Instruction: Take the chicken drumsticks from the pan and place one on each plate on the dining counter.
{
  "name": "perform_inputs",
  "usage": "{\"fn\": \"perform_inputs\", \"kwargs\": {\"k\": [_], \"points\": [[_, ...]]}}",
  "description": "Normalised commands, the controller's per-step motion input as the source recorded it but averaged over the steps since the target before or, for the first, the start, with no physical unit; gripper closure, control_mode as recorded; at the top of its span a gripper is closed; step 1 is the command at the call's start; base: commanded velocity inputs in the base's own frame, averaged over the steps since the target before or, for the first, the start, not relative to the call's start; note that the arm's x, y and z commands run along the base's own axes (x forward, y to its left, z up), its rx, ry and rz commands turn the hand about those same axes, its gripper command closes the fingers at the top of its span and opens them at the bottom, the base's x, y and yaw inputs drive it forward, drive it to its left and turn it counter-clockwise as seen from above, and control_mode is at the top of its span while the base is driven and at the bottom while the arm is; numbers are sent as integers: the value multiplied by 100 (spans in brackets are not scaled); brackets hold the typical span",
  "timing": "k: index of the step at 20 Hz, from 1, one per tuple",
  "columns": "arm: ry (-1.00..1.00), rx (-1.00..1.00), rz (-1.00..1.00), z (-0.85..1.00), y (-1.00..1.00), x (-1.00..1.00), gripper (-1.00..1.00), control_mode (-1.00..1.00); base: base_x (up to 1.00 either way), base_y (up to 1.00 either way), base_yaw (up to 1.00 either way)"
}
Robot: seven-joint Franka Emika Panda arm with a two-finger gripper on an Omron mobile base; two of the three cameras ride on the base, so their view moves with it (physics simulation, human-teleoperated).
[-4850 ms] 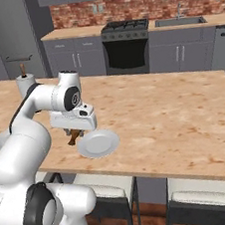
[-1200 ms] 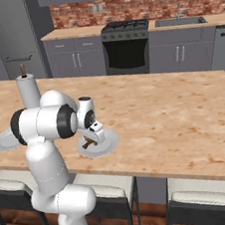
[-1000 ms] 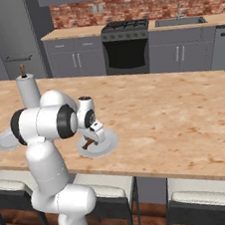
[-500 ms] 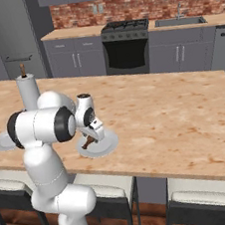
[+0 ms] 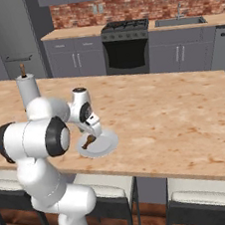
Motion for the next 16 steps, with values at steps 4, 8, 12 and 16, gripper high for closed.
{"fn": "perform_inputs", "kwargs": {"k": [4,8,12,16], "points": [[2,0,0,45,0,-63,-100,-100,0,0,0],[1,0,0,39,-3,-79,-100,-100,0,0,0],[0,0,0,34,-11,-84,-100,-100,0,0,0],[0,0,0,33,-12,-82,-100,-100,0,0,0]]}}
